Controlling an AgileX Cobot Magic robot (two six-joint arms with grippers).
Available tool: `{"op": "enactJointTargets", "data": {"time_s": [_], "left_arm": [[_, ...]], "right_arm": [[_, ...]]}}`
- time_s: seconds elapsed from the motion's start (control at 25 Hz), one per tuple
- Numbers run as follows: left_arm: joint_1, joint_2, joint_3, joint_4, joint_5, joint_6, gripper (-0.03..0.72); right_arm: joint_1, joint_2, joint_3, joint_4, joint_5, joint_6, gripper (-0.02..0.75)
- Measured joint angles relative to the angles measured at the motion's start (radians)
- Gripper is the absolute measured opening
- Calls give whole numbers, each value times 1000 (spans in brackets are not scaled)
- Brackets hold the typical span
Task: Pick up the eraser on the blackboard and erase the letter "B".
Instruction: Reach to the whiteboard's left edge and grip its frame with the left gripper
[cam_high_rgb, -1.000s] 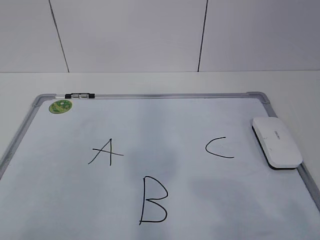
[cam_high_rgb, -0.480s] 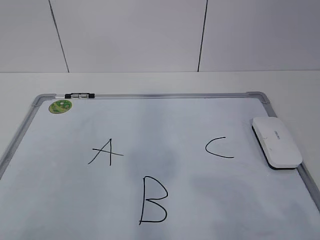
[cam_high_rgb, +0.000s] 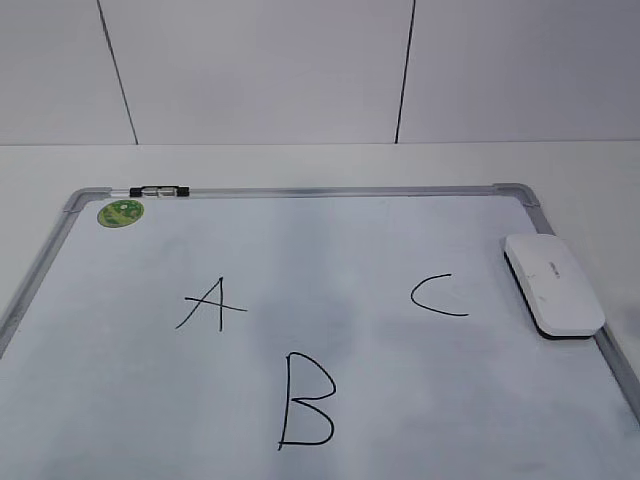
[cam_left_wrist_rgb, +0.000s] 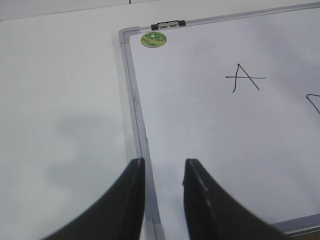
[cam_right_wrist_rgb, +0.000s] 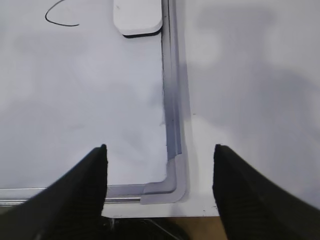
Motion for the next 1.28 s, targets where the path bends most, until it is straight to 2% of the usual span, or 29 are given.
{"op": "enactJointTargets", "data": {"time_s": [0.16,0.4,0.76,1.08,1.28], "left_arm": [[0,53,0,-1,0,-19,216],[0,308,-39,-1,0,-23,218],[0,750,-254,3,0,-25,218],[0,1182,-395,11,-10,-25,218],[0,1392,-499,50,-48,-25,218]], "right_arm": [[0,93,-4,24,-17,34,494],[0,243,-80,28,-22,43,494],[0,495,-207,54,-34,45,494],[0,716,-303,62,-4,35,494],[0,793,-333,94,3,7,494]]}}
